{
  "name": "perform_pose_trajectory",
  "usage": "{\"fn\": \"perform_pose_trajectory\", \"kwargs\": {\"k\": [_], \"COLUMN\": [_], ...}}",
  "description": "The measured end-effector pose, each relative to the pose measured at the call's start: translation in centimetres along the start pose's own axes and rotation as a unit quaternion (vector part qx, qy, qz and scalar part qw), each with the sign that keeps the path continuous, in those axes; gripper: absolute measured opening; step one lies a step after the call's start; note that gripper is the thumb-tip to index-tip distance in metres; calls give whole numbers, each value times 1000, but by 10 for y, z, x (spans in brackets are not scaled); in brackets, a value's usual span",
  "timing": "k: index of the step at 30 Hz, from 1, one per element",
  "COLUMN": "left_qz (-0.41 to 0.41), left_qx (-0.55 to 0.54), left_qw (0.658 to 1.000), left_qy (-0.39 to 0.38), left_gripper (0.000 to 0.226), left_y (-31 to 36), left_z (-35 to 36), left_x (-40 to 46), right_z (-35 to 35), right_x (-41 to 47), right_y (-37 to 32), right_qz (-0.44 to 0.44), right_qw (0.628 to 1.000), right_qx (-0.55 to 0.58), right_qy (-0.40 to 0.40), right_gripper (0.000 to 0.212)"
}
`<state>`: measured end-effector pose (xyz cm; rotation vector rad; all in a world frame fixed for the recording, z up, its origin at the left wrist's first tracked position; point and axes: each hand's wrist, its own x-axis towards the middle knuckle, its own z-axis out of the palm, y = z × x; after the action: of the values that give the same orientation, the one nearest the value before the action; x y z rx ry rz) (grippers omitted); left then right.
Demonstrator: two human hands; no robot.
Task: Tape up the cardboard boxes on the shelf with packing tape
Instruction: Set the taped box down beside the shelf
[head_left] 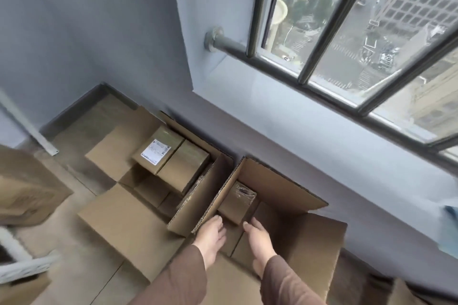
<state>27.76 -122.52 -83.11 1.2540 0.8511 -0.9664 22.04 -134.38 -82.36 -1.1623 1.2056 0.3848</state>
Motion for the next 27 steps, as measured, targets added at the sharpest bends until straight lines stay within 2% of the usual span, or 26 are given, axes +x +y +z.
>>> {"fn": "perform_pose_trajectory", "kwargs": {"k": [4, 9, 16, 20, 27], "left_qz": [37, 131, 290, 367, 462], "left_qx": [-5, -42, -146, -200, -266], "left_qw": [999, 990, 946, 907, 836], "left_qy": [-7, -2, 12, 50, 126], "left_gripper": [50, 47, 44, 38, 27], "left_y": [41, 105, 159, 169, 122], "left_z": [-12, -34, -95, -161, -327], "left_x": [-126, -282, -484, -586, -729], "right_z": [6, 28, 81, 140, 262], "right_x": [-114, -267, -464, -566, -728], "right_y": [-58, -144, -221, -216, -132], "right_qz": [-7, -62, -172, -231, -286], "right_qw": [998, 987, 943, 905, 828], "right_qx": [-4, -44, -126, -156, -177], "right_qy": [-57, -141, -254, -323, -449], "right_gripper": [47, 32, 25, 15, 16]}}
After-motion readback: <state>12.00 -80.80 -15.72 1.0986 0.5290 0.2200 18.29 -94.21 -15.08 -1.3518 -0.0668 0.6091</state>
